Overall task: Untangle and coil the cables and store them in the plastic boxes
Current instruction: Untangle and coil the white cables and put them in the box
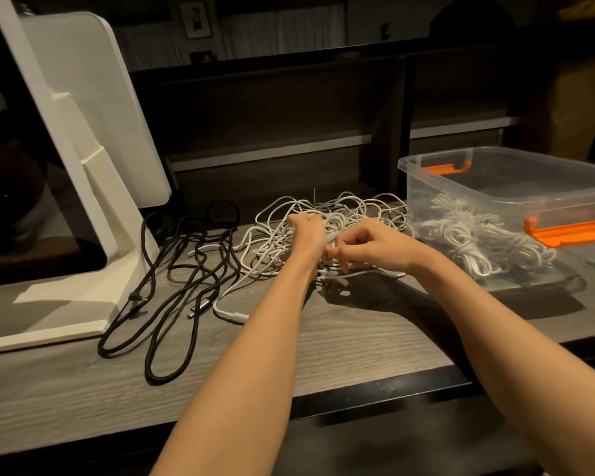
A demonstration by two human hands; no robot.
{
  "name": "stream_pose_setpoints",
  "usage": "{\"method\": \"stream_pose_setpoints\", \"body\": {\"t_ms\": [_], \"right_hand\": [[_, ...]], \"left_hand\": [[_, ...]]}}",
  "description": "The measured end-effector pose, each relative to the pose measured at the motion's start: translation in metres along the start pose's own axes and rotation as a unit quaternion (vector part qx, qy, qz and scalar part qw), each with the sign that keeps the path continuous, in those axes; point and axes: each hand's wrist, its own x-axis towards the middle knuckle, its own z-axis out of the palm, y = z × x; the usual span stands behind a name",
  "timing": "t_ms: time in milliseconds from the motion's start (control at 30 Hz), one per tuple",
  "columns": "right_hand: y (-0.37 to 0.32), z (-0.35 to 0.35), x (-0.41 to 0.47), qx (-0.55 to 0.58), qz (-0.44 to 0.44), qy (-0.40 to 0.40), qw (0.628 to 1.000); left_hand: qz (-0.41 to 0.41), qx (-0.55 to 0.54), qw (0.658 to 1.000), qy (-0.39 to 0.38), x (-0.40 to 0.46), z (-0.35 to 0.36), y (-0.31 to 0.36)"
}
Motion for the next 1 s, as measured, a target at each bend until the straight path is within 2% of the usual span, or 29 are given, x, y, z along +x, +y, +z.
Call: {"method": "stream_pose_setpoints", "body": {"t_ms": [100, 200, 333, 467, 533, 667, 733, 800, 900, 1000], "right_hand": [[-0.002, -0.002, -0.001, 0.013, -0.023, 0.041, 0.999], [0.0, -0.003, 0.001, 0.012, -0.055, 0.127, 0.99], [0.001, -0.004, 0.001, 0.038, -0.035, 0.169, 0.984], [0.005, -0.004, 0.004, 0.031, -0.005, 0.223, 0.974], [0.011, -0.005, 0.007, 0.025, 0.019, 0.249, 0.968], [0.022, -0.003, 0.008, -0.03, 0.127, 0.232, 0.964], [0.024, -0.002, 0.008, -0.084, 0.133, 0.209, 0.965], [0.022, 0.0, 0.009, -0.121, 0.118, 0.174, 0.97], [0.017, 0.003, 0.009, -0.139, 0.094, 0.114, 0.979], [0.011, 0.004, 0.006, -0.15, 0.063, 0.115, 0.98]], "left_hand": [[0.04, 0.078, 0.995, -0.047, 0.006, -0.001, -0.005], [0.055, 0.102, 0.988, -0.101, 0.004, -0.003, -0.004], [0.088, 0.16, 0.971, -0.152, -0.002, -0.006, 0.0], [0.067, 0.097, 0.968, -0.223, -0.012, -0.005, 0.002], [0.046, 0.047, 0.973, -0.22, -0.012, -0.004, 0.001], [0.021, -0.028, 0.969, -0.243, -0.006, -0.004, -0.001], [0.033, -0.04, 0.977, -0.209, -0.006, -0.004, -0.001], [0.045, -0.045, 0.99, -0.126, -0.004, -0.003, -0.001], [0.07, 0.036, 0.997, -0.005, 0.005, -0.001, -0.006], [0.078, 0.088, 0.992, 0.052, 0.007, 0.0, -0.01]]}}
